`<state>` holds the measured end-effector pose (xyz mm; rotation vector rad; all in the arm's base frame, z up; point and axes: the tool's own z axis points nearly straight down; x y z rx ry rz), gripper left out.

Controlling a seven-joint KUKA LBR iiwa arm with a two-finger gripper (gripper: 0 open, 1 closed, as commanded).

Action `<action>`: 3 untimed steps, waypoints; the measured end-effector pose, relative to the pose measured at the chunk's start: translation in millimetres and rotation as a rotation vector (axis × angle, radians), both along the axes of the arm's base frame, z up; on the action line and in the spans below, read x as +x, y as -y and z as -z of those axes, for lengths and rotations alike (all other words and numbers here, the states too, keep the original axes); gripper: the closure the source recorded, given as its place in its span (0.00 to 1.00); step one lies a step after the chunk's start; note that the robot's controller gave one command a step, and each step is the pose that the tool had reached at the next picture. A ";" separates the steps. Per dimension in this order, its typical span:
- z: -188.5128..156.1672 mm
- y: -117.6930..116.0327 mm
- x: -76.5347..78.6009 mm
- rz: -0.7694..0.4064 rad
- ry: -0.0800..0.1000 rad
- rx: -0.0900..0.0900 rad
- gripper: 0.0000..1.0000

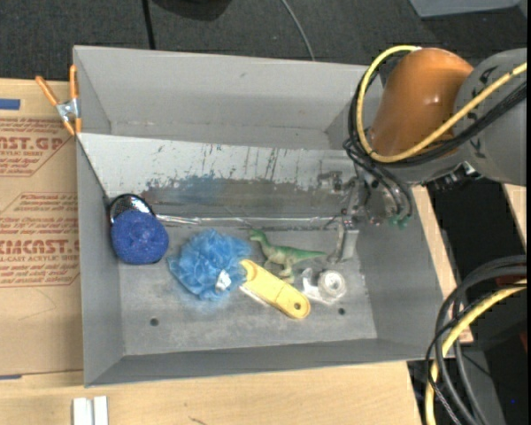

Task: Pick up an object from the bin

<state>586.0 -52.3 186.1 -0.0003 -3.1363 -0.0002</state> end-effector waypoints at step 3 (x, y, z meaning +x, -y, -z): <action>80.0 -25.2 -14.3 -0.070 0.004 0.000 0.00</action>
Offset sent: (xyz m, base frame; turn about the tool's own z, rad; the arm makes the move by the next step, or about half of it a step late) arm -0.0182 0.0283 -0.1161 0.0851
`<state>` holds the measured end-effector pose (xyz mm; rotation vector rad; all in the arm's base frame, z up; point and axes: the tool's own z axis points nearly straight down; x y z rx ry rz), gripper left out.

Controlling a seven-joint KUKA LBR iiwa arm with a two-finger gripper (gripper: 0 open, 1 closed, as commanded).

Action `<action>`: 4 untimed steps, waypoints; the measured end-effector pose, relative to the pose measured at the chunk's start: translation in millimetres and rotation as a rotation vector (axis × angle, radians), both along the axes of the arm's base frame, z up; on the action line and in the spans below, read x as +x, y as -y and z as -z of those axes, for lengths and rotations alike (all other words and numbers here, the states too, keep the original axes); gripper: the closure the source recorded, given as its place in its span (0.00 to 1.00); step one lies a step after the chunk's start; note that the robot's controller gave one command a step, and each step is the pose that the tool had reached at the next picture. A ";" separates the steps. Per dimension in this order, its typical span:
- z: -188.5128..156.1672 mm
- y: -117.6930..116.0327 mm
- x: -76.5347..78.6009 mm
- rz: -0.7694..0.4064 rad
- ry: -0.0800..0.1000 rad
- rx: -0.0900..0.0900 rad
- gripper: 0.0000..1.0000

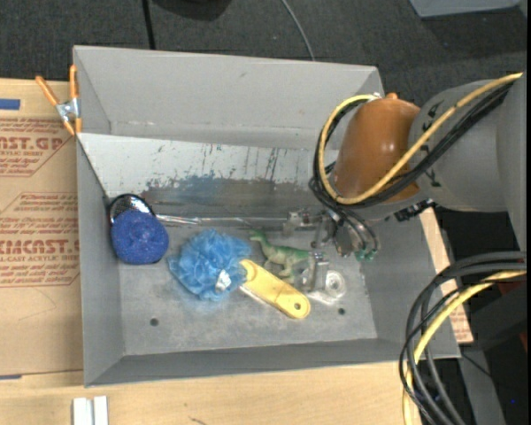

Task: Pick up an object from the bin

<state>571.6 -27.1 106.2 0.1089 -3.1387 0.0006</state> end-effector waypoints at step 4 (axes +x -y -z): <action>21.1 2.5 8.3 -0.080 0.001 0.001 1.00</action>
Offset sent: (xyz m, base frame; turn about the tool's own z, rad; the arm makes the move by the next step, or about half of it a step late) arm 0.0055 -0.0038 -0.0330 -0.0684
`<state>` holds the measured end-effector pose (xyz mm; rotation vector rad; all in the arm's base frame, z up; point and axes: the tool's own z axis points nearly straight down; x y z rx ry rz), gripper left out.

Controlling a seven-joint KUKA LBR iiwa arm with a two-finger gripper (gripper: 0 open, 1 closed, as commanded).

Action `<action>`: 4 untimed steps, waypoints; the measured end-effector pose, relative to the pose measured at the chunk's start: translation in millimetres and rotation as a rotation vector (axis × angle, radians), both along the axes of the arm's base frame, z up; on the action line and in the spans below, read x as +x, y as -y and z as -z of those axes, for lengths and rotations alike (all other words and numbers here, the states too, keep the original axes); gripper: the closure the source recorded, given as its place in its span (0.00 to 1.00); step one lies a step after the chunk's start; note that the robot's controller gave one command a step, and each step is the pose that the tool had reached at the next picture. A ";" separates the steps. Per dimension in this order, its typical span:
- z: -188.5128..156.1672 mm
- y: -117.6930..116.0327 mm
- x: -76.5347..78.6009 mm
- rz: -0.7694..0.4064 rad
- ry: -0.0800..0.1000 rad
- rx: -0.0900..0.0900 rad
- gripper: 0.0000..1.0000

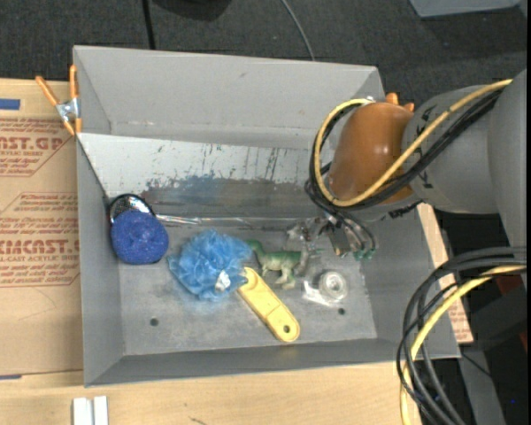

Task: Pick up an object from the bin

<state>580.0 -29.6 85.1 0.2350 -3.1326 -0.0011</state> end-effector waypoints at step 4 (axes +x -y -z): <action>-32.0 -51.4 -22.3 -0.090 0.000 -0.001 1.00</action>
Offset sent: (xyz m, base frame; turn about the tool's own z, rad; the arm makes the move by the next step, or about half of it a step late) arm -0.0093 0.0236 0.0503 -0.0343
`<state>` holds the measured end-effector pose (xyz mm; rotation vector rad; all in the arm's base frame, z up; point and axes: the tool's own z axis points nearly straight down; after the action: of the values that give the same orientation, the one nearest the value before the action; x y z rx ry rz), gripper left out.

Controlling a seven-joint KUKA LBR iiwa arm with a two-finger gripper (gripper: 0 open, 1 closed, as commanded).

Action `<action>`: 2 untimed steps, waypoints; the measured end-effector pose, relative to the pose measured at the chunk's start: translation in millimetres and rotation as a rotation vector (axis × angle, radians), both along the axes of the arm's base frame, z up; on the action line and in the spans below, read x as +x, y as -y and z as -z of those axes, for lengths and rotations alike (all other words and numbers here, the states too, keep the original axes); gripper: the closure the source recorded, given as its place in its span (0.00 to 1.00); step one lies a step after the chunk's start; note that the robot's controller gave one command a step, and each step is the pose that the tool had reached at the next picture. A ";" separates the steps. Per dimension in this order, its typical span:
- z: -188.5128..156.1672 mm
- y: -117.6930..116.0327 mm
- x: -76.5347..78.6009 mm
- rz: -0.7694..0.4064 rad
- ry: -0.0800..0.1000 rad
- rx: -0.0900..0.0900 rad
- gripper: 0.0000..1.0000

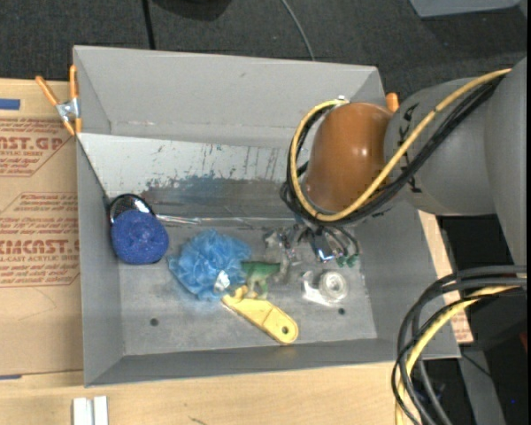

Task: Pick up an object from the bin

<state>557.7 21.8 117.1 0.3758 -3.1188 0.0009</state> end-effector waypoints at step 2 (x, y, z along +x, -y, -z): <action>7.0 -34.8 -3.0 -0.246 0.012 0.002 0.00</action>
Offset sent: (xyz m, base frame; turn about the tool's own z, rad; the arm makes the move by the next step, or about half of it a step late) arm 0.0000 0.0000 0.0000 0.0000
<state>554.7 56.6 110.0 0.7579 -3.0608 0.0007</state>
